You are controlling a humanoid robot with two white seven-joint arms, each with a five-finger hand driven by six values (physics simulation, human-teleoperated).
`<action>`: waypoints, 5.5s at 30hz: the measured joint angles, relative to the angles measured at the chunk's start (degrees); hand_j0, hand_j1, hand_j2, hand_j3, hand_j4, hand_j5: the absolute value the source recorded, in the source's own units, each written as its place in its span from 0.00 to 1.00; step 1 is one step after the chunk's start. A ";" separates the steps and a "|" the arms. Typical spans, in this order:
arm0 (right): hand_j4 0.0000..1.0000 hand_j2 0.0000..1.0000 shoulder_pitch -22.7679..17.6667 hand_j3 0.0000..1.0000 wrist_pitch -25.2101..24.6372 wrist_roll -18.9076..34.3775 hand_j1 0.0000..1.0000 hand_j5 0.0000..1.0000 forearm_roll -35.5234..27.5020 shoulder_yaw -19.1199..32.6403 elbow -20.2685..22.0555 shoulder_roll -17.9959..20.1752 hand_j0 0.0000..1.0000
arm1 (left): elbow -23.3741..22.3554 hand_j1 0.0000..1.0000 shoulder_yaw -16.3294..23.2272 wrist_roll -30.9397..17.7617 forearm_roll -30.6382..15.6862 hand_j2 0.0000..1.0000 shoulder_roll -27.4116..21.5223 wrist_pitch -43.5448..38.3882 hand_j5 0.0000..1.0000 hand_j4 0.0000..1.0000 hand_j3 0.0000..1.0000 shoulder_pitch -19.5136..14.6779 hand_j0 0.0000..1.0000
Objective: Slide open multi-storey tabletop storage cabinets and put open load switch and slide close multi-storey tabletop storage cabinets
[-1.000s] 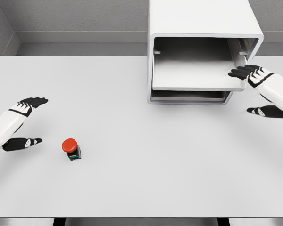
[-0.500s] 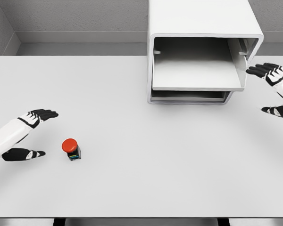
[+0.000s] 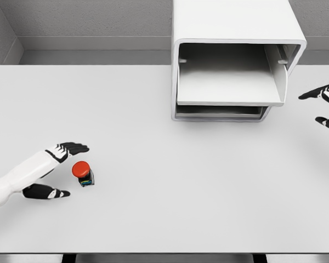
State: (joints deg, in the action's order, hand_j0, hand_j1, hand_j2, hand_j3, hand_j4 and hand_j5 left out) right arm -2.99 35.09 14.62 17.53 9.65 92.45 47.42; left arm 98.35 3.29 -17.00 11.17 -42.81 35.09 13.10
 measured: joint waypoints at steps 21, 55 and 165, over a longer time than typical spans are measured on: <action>0.70 0.70 -7.64 0.70 0.00 -0.52 0.70 0.70 -0.12 -0.62 6.04 0.08 0.70 | -2.02 0.70 4.72 0.04 -1.13 0.70 -0.17 0.00 0.70 0.70 0.70 -3.16 0.70; 0.73 0.73 -9.58 0.73 -0.01 -0.40 0.73 0.73 -0.13 -0.77 8.68 -3.45 0.73 | 0.31 0.46 4.03 0.17 -1.37 0.46 -0.28 0.01 0.46 0.46 0.46 -3.34 0.46; 0.80 0.80 -12.66 0.80 -0.01 -0.53 0.80 0.80 1.09 -0.52 7.98 -5.80 0.80 | -1.09 0.41 23.17 -8.67 -0.59 0.41 23.52 -3.85 0.41 0.41 0.41 -45.62 0.41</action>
State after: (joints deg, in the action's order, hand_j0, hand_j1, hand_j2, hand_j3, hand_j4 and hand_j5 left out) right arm -15.64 35.08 14.09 18.62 9.13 100.43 41.62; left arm 97.26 26.46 -25.66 10.58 -19.29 31.24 -32.52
